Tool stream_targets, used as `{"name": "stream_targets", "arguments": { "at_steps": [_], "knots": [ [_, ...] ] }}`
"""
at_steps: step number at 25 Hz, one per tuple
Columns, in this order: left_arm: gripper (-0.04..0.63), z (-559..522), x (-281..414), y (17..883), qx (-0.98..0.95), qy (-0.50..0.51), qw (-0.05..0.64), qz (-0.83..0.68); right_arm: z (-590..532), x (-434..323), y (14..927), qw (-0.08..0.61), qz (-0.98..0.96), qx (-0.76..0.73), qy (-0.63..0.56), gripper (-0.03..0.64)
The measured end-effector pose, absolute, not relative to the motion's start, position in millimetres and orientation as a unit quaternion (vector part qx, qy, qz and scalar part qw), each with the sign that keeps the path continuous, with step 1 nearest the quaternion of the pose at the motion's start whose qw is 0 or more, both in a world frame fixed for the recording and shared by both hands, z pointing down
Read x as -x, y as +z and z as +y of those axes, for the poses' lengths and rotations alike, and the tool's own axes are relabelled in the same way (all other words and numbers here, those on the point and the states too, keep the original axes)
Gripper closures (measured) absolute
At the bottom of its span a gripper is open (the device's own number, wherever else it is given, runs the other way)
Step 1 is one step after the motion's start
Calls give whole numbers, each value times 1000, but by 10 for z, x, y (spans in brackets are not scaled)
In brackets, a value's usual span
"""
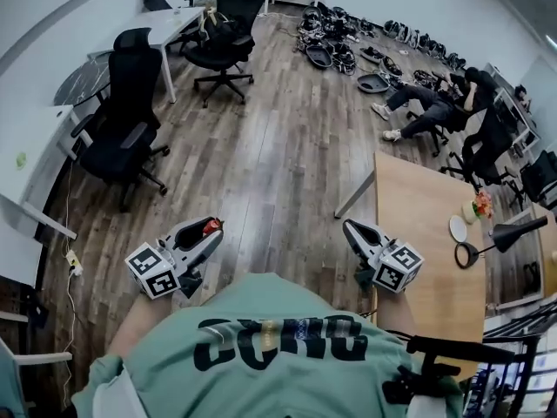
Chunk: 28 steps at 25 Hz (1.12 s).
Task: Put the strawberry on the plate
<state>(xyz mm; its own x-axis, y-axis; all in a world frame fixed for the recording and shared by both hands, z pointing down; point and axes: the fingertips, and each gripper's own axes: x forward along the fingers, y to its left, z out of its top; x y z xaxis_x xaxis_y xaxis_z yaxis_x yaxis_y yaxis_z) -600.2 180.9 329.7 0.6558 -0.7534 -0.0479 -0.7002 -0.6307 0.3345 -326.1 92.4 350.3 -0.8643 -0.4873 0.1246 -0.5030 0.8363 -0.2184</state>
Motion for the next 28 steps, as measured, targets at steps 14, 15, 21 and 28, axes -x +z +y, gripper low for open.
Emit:
{"name": "stream_targets", "arguments": {
  "at_steps": [14, 15, 21, 28],
  "knots": [
    [453, 377, 6164, 3546, -923, -80, 171, -336, -51, 3303, 3687, 37, -933, -331, 136, 612],
    [453, 253, 6082, 3564, -924, -77, 171, -334, -157, 3230, 3732, 36, -933, -330, 138, 612],
    [453, -775, 5430, 3464, -919, -83, 164, -349, -1225, 2685, 3755, 34, -939, -314, 133, 612],
    [453, -1599, 4744, 3308, -907, -108, 147, -379, -2221, 2086, 3672, 38, -956, -274, 100, 612]
  ]
}}
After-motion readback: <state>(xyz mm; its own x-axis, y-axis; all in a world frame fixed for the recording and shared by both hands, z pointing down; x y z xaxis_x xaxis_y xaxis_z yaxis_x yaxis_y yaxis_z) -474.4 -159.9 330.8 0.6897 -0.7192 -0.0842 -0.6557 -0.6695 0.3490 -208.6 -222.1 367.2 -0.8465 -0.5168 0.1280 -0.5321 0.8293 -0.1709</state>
